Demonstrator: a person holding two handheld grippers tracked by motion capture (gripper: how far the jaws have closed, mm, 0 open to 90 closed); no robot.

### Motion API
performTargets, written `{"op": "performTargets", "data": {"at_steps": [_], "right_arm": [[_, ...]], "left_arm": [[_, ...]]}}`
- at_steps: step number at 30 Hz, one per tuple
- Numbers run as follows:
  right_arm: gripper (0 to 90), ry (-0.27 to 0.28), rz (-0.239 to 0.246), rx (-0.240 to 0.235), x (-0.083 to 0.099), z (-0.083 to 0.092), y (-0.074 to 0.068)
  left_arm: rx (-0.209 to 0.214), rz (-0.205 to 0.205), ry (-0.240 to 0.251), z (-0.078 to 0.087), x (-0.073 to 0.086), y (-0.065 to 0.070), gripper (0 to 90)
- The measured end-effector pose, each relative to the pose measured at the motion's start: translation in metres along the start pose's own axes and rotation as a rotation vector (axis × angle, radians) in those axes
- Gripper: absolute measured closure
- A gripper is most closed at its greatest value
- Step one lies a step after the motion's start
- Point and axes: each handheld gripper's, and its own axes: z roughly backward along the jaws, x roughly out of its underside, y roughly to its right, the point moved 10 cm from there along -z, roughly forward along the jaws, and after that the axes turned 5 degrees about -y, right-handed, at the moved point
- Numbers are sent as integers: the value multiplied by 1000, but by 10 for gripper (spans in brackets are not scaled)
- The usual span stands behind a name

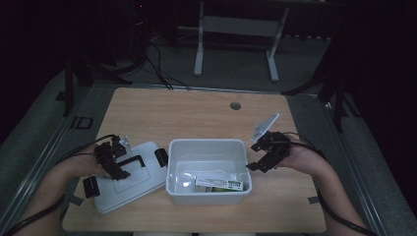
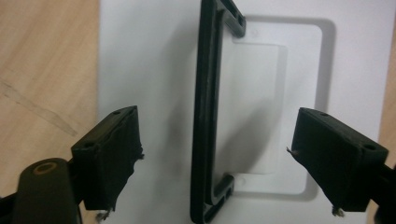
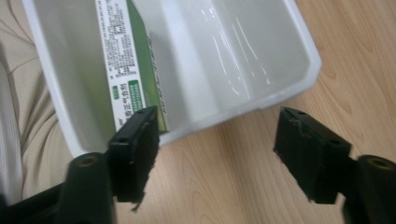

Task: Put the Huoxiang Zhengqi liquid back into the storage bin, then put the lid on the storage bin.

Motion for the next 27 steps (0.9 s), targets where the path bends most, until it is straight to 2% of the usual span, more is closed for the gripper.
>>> {"op": "performTargets", "data": {"at_steps": [1, 2, 3, 5, 7, 8, 9, 12, 13, 14, 16, 17, 18, 19, 20, 21, 25, 27], "right_arm": [[259, 1, -5, 0, 2, 0, 2], [259, 1, -5, 0, 2, 0, 2], [216, 5, -31, -16, 8, -2, 6], [204, 4, -51, -24, 14, -5, 9], [201, -3, -55, -5, 18, -8, 13], [190, -37, -52, 39, 28, -16, 22], [176, -60, -54, 53, 34, -20, 25], [174, -85, -70, 51, 43, -27, 28], [174, -104, -59, 48, 51, -33, 30], [174, -109, -59, 46, 55, -37, 31], [174, -121, -58, 40, 59, -40, 31], [174, -155, -55, 23, 68, -48, 31], [173, -163, -61, 19, 71, -51, 30], [170, -172, -71, 19, 74, -54, 30], [170, -183, -68, 16, 77, -58, 30], [170, -189, -67, 3, 80, -60, 29], [170, -201, -70, -12, 85, -67, 27], [170, -201, -70, -11, 86, -68, 27]], "left_arm": [[0, 0, 0, 0, 0, 0, 217], [6, 2, 7, 1, -1, 0, 217], [13, 6, 19, 1, -2, 0, 240], [4, 8, 25, 0, -2, -2, 296], [5, 12, 23, 0, -2, -3, 368], [0, 3, 23, -2, -2, -4, 386], [-14, -11, 18, -2, -1, -5, 404], [-22, -30, 26, -2, -2, -6, 487], [-11, -28, 39, -1, -4, -7, 534], [-6, -21, 48, -1, -5, -6, 558], [1, -23, 49, -1, -6, -7, 659], [14, -23, 55, -2, -7, -6, 694], [14, -23, 55, -2, -7, -6, 744], [42, -17, 43, -2, -7, -5, 764], [42, -17, 43, -2, -7, -5, 766], [41, -26, 33, -2, -7, -5, 804], [94, -32, 12, 0, -7, 1, 830], [98, -26, 10, 1, -7, 1, 840]]}}
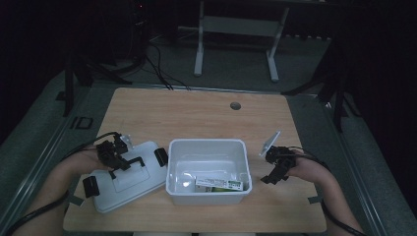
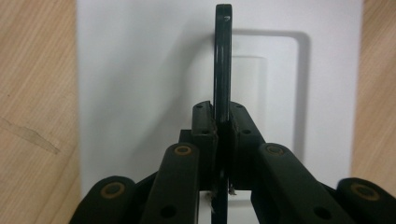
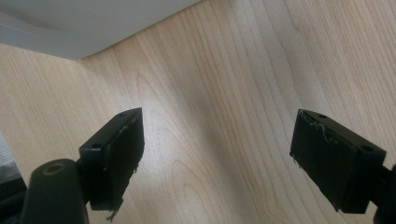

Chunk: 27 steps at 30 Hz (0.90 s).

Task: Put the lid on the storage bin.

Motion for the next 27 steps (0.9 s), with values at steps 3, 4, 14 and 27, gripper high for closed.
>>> {"op": "performTargets", "data": {"at_steps": [3, 4, 14, 27], "right_arm": [[171, 6, -1, -2, 1, -2, -1], [170, 8, -1, -2, 1, -2, -1], [171, 14, -5, 7, 4, -2, 1], [171, -3, -9, 3, 6, -1, 0]], "left_arm": [[-12, 13, 0, 3, 2, -3, 841], [-6, 18, -3, 4, 3, -2, 841], [-24, 8, 4, 36, 10, 1, 841], [-56, -12, 52, 103, 9, 10, 842]]}}
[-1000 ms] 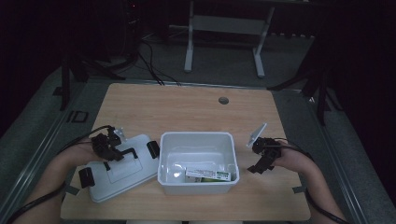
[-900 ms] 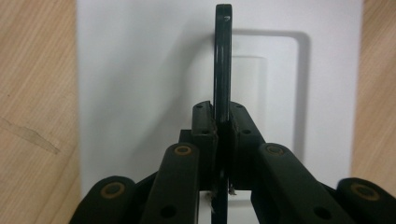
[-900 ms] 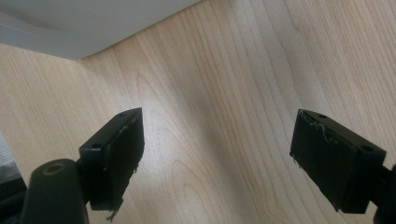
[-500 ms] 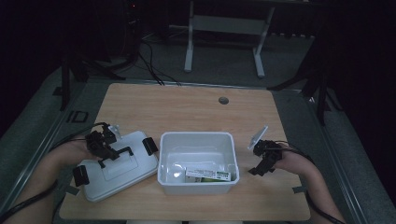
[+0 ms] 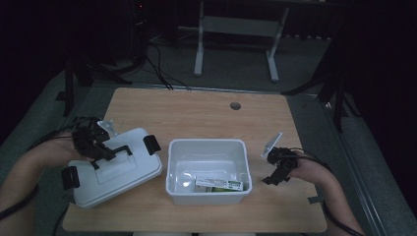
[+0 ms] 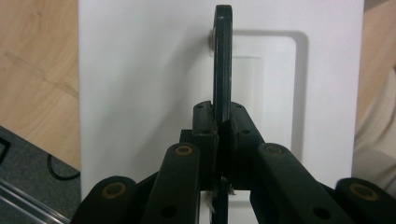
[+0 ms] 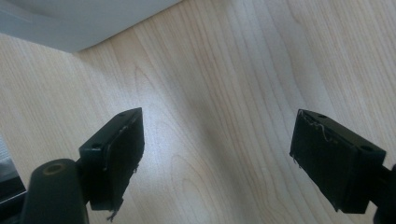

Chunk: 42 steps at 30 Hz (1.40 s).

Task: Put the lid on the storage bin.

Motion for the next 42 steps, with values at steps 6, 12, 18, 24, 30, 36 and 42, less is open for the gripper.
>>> {"op": "performTargets", "data": {"at_steps": [6, 12, 18, 24, 30, 36, 42], "right_arm": [[171, -5, 3, -5, -2, -1, -2], [171, -9, 2, -11, -2, 0, -3], [171, -6, 6, -19, -3, -2, -4], [171, -11, 10, -17, -2, -3, -5], [171, -11, 9, -18, 0, -3, -6], [171, -22, 6, -22, 4, -6, -7], [171, -21, 2, -30, 6, -8, -7]], "left_arm": [[-21, -24, 6, 16, -9, 2, 842], [-33, -60, 39, 35, -27, 9, 842], [-27, -88, 50, 40, -48, 18, 842], [-6, -131, 46, 38, -71, 30, 841], [13, -171, 62, 34, -93, 41, 842], [23, -236, 72, 31, -117, 56, 842], [32, -272, 68, 27, -138, 68, 842]]}}
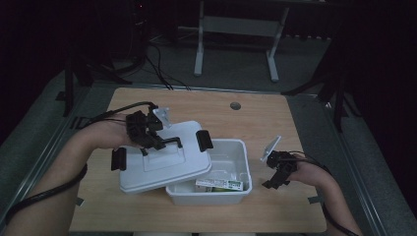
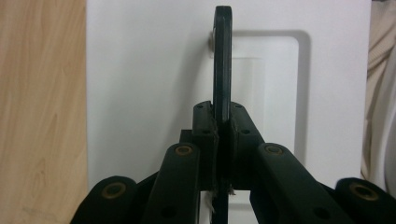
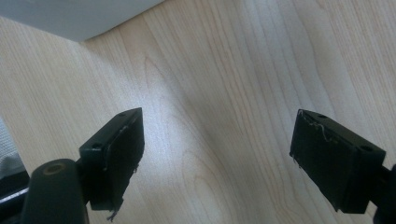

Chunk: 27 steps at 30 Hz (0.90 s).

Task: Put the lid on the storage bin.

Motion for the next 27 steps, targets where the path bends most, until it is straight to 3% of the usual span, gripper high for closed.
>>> {"op": "performTargets", "data": {"at_steps": [6, 17, 25, 27], "right_arm": [[171, 0, -11, 0, 1, 0, 1], [171, 13, -14, -6, 2, -1, 0], [171, 16, -19, -11, 4, -1, -1], [171, 18, -23, -14, 4, -1, -1]], "left_arm": [[-4, -40, 0, -6, -24, 7, 841], [44, -129, 4, -17, -71, 26, 842], [40, -177, 6, -29, -92, 32, 841], [57, -179, 8, -34, -97, 35, 841]]}}
